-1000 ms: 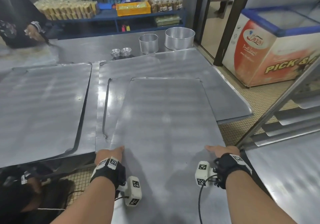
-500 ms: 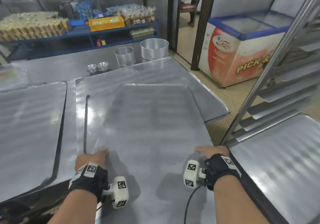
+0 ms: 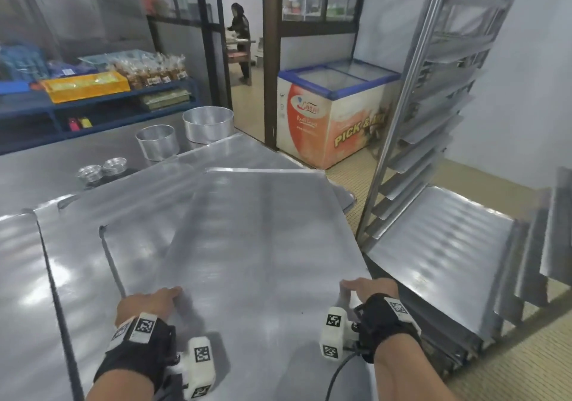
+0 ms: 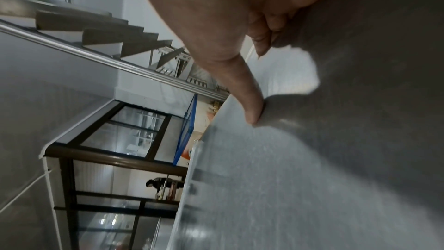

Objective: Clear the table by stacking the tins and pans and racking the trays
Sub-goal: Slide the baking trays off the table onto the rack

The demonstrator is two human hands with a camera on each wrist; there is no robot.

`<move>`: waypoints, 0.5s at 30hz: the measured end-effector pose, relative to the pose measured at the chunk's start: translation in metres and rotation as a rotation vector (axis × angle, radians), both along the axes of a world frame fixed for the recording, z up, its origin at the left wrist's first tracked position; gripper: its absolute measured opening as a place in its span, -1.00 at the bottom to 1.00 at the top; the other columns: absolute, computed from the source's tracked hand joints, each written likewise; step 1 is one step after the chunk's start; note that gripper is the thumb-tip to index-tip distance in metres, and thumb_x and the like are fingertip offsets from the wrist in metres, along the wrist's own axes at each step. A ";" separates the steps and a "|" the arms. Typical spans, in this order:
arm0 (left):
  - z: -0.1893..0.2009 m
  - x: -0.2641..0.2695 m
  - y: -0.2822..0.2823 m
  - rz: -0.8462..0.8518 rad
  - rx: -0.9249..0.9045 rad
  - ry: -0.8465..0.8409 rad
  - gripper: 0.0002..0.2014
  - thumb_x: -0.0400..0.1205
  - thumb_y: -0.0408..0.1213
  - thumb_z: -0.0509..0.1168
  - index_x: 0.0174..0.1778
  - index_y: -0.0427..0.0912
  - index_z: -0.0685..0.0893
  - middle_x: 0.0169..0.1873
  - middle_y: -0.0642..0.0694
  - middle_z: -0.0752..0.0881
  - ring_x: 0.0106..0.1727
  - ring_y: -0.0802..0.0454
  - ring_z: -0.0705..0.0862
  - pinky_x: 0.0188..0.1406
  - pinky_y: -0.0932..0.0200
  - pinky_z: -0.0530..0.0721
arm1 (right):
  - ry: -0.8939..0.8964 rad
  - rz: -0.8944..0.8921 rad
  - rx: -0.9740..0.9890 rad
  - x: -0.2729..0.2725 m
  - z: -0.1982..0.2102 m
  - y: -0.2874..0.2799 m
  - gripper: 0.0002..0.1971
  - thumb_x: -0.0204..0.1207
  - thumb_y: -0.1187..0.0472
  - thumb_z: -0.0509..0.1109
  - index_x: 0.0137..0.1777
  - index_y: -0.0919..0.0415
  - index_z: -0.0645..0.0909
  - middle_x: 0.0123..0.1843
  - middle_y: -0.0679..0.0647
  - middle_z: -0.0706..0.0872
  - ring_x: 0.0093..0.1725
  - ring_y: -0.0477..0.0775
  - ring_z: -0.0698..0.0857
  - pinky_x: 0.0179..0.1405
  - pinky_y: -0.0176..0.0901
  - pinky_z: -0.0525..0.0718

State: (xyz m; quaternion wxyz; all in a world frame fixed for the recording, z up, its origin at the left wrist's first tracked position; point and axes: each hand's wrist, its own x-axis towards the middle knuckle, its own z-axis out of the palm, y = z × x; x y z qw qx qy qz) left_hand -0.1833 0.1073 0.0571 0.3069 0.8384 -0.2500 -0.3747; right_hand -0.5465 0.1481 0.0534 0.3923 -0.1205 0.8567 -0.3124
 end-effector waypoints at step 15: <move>0.000 0.024 0.000 -0.488 0.028 -0.001 -0.59 0.49 -0.05 0.52 -0.04 -0.39 0.79 0.08 -0.35 0.78 0.05 -0.30 0.73 -0.02 0.05 0.61 | 0.030 -0.430 -0.084 0.065 0.002 0.146 -0.55 0.31 0.32 0.66 0.13 0.49 0.60 -0.28 0.19 0.63 -0.30 0.20 0.67 -0.33 -0.10 0.61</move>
